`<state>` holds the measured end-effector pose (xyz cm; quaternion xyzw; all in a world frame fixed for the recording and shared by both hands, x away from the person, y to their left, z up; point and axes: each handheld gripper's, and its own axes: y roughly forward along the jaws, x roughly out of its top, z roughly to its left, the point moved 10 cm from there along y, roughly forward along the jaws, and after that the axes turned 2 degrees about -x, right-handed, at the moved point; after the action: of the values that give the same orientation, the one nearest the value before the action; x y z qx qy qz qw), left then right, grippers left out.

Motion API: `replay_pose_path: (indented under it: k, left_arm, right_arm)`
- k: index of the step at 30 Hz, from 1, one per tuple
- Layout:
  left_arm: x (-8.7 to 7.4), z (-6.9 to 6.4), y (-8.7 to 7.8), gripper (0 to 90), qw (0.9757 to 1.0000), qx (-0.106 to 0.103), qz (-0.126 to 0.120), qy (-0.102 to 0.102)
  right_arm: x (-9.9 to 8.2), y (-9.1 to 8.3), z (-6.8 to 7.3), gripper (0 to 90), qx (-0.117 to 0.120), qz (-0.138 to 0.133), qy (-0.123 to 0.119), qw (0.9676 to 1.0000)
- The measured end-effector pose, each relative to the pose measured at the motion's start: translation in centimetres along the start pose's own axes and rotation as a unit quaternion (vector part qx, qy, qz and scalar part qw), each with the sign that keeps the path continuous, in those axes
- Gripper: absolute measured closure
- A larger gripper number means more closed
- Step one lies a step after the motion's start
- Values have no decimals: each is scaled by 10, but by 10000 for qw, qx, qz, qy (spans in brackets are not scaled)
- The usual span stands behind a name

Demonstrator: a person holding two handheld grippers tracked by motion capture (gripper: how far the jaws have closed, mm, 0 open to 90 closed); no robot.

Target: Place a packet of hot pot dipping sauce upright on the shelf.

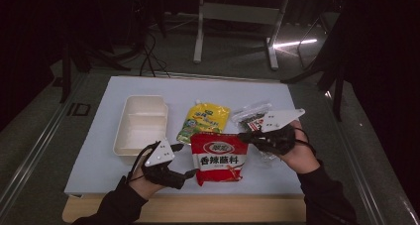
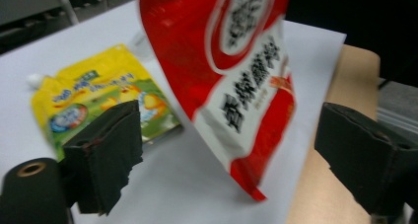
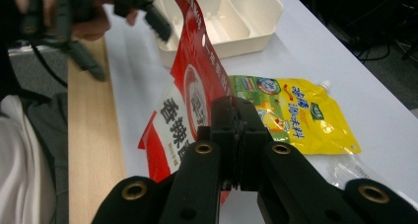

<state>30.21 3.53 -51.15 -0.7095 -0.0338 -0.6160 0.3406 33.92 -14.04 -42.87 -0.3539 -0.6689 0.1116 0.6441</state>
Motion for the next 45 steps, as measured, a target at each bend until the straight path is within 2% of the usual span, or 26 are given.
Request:
replay_pose_path:
  k: [3, 4, 7, 13, 15, 16, 18, 19, 22, 24, 25, 27, 30, 33, 34, 36, 38, 41, 45]
  left_arm:
    - [6, 6, 2, 176, 10000, 61, 6, 33]
    - [10, 11, 4, 202, 9998, 174, -6, 0]
    - [13, 18, 7, 227, 9998, 210, 56, -27]
    - [21, 13, 12, 385, 9998, -155, 12, 140]
    - [24, 11, 13, 439, 9995, -192, -22, 252]
    - [24, 8, 14, 474, 9992, -277, 0, 290]
    - [24, 8, 14, 490, 9992, -277, 0, 290]
    - [25, 4, 17, 585, 9983, -482, 52, 337]
    - [23, -1, 20, 674, 9970, -654, 123, 405]
    - [23, -1, 21, 729, 9968, -642, 142, 453]
    - [22, -4, 21, 773, 9958, -765, 143, 484]
    - [22, -4, 22, 810, 9954, -778, 134, 544]
    - [22, -4, 22, 893, 9952, -819, 128, 529]
    - [22, -5, 21, 900, 9948, -852, 118, 555]
    - [22, -6, 20, 900, 9942, -868, 101, 627]
    - [23, -10, 19, 900, 9932, -1012, 85, 561]
    - [23, -10, 19, 900, 9933, -995, 71, 576]
    - [26, -15, 17, 900, 9921, -1083, 78, 630]
    - [30, -19, 14, 900, 9916, -1073, 66, 726]
  right_arm:
    - [3, -1, 6, 890, 16, 18, -77, 10000]
    - [4, -1, 7, 890, 30, 8, -98, 9999]
    - [6, -3, 8, 890, 65, -50, -134, 9999]
    - [11, -5, 15, 890, 159, -78, -183, 9997]
    - [12, -5, 17, 890, 178, -101, -203, 9996]
    - [13, -5, 17, 890, 179, -102, -220, 9995]
    - [13, -5, 18, 890, 191, -112, -214, 9995]
    - [14, -5, 17, 890, 142, -72, -218, 9996]
    - [15, -5, 18, 889, 178, -52, -207, 9996]
    - [16, -5, 19, 889, 214, -74, -186, 9996]
    - [15, -5, 19, 888, 225, -74, -186, 9995]
    - [15, -5, 20, 888, 209, -78, -186, 9996]
    - [15, -5, 19, 888, 192, -75, -172, 9996]
    - [13, -3, 17, 886, 184, -62, -144, 9997]
    - [13, -3, 16, 885, 210, -104, -103, 9997]
    - [13, -4, 16, 879, 176, -116, -107, 9997]
    - [13, -4, 15, 873, 144, -122, -120, 9997]
    - [13, -6, 14, 829, 163, -179, -64, 9997]
    - [8, -6, 12, 781, 226, -143, 26, 9996]
